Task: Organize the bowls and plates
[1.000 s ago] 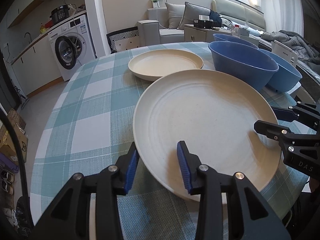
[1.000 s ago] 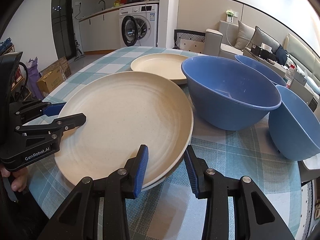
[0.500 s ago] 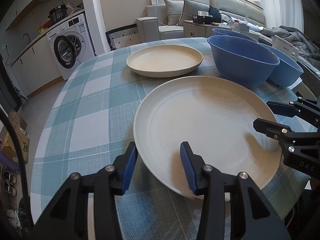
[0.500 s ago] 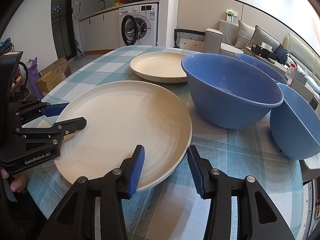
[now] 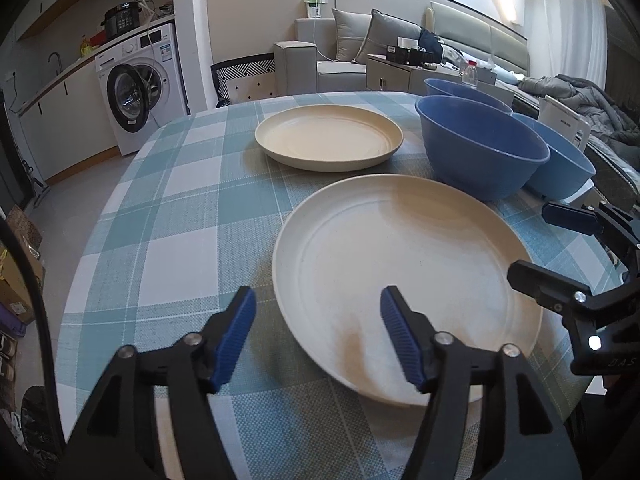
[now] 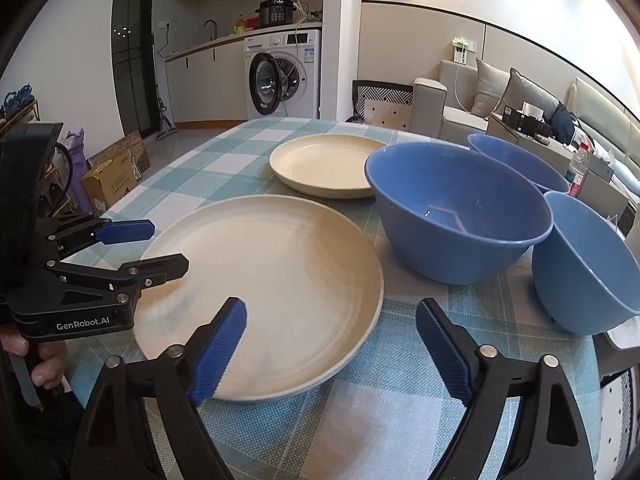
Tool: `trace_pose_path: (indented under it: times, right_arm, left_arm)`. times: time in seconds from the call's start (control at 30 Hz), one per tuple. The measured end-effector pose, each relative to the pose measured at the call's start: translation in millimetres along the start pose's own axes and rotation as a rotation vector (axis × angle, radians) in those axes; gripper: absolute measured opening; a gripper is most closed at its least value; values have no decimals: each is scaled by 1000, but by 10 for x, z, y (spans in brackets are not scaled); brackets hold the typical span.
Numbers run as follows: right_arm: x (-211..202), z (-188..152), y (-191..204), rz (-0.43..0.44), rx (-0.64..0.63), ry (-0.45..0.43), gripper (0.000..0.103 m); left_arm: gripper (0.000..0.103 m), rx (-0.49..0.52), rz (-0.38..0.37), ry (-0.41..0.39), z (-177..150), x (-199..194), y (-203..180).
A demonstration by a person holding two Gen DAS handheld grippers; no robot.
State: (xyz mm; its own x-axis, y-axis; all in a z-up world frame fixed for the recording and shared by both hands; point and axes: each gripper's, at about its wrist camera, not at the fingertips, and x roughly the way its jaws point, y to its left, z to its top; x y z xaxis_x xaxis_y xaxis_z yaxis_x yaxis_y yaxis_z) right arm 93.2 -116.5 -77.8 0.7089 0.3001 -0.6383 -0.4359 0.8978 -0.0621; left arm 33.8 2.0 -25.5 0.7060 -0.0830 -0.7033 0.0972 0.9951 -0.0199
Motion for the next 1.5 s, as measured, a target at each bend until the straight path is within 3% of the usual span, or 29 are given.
trace_pose_path:
  times: [0.07,0.1,0.17,0.27,0.97,1.5]
  right_arm:
    - [-49,32,-7,5,2,-16,100]
    - [-77,46,-10,6,2,-28,102]
    - [-149,82,-14,10,0,-62,102]
    - [-210,131,-18,0,-1,-84,102]
    - [-424,478,-64,6,-45,-148,102]
    - [-317,800,-320,17,-16,-154,102]
  left_arm:
    - [89,-15,-6,-10,19,-34,22]
    - [90,-16,-13,-16,34,-57,24]
    - [92,-14,-18,-26,58,-99,27]
    - [103,-22,-15,-49,98,-156,41]
    - [103,-112,2,-97,443,-166,289]
    - [103,-104,30,-85,743,46,289]
